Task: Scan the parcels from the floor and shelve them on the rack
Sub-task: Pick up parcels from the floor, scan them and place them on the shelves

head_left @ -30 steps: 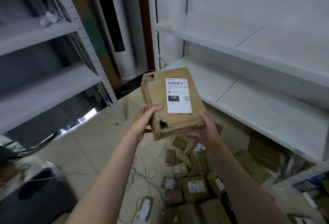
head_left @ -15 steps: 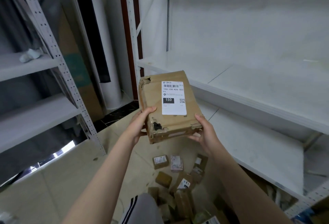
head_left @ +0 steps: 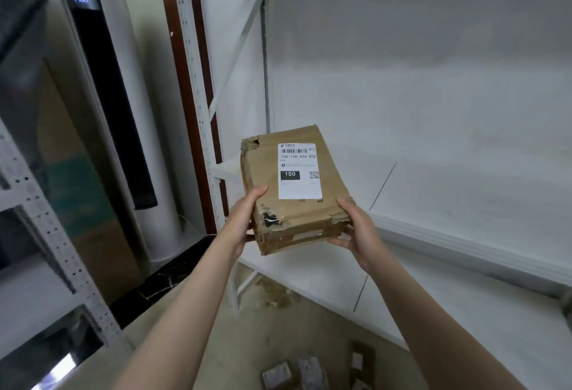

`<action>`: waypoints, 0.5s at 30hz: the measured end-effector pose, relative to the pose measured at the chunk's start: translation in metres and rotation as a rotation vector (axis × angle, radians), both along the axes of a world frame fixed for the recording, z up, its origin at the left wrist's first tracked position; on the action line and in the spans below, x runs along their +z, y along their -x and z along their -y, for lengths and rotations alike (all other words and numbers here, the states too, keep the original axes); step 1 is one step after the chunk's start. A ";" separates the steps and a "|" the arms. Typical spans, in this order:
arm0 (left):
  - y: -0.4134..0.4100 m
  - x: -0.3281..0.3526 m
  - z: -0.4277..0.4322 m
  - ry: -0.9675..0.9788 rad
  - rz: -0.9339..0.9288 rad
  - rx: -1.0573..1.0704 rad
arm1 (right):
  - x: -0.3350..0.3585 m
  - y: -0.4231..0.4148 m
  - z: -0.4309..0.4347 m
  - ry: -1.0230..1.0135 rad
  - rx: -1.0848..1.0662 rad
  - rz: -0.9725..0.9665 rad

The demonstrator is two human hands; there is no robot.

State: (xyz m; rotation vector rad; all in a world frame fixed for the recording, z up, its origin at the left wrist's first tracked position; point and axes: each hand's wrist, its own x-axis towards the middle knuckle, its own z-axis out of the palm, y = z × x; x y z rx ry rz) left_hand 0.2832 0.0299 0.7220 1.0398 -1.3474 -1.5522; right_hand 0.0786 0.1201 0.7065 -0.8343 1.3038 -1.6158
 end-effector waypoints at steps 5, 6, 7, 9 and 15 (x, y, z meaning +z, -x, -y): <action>0.000 0.014 0.131 -0.032 0.012 -0.022 | 0.013 -0.021 0.123 -0.075 -0.155 0.039; -0.001 0.017 0.153 -0.041 0.019 -0.035 | 0.014 -0.026 0.146 -0.091 -0.186 0.048; -0.002 0.020 0.174 -0.047 0.032 -0.046 | 0.016 -0.030 0.169 -0.103 -0.215 0.055; -0.006 0.023 0.216 -0.072 0.045 -0.043 | 0.016 -0.038 0.213 -0.137 -0.256 0.061; -0.008 -0.001 0.311 -0.090 -0.025 0.088 | 0.004 -0.059 0.308 -0.256 -0.359 0.130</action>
